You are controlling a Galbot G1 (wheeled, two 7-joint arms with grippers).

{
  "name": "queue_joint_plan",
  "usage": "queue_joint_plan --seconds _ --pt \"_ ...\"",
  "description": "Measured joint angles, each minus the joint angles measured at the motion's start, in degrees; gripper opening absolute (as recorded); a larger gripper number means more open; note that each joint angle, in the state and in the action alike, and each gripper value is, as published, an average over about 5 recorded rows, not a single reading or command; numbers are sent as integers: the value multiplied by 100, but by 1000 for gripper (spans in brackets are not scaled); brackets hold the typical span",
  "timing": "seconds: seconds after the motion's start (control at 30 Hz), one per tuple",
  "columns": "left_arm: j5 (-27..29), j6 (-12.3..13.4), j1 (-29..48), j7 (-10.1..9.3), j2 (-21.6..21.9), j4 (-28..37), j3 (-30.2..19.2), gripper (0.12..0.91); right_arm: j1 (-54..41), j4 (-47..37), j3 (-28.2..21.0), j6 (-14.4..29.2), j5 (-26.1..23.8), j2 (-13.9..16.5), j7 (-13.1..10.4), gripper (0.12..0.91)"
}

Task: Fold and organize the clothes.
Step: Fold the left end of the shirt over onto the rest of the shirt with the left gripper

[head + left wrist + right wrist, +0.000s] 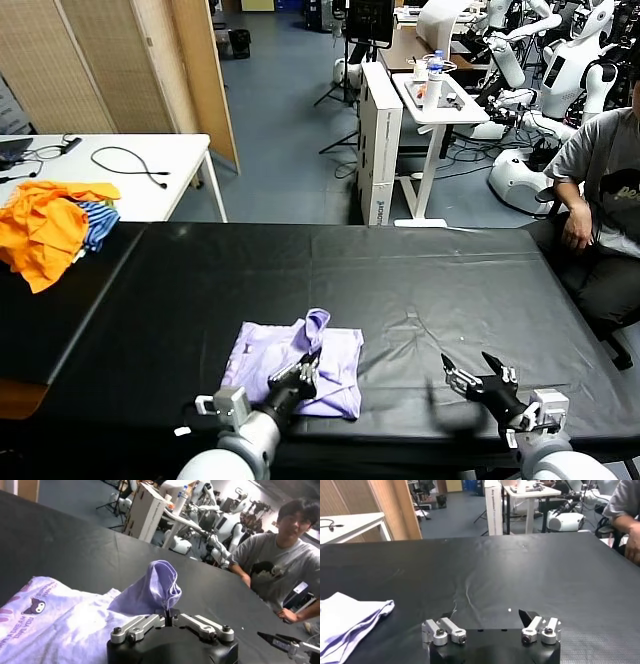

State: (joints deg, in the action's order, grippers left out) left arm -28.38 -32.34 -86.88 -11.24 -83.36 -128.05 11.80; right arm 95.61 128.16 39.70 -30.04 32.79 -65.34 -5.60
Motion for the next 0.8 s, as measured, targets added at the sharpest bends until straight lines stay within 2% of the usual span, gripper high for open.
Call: queue_joint_plan --seconds 0.17,0.5,0.57,0.67,0.8 --pt "56 45 -6 30 -126 29 -23 175 -37 -30 -54 0 -23 -6 -5 907" --pt "557 185 -7 144 -379 254 -228 176 -52 -50 -94 -1 -53 -7 38 907" --pt "693 206 -11 193 -431 314 -272 202 -70 -48 -110 1 -65 21 71 907" --pt "808 214 -40 223 -499 366 -347 336 -102 -63 -150 13 -109 79 121 907" --pt "784 221 -45 248 -559 370 -402 582 -144 -94 -220 30 -154 155 166 907"
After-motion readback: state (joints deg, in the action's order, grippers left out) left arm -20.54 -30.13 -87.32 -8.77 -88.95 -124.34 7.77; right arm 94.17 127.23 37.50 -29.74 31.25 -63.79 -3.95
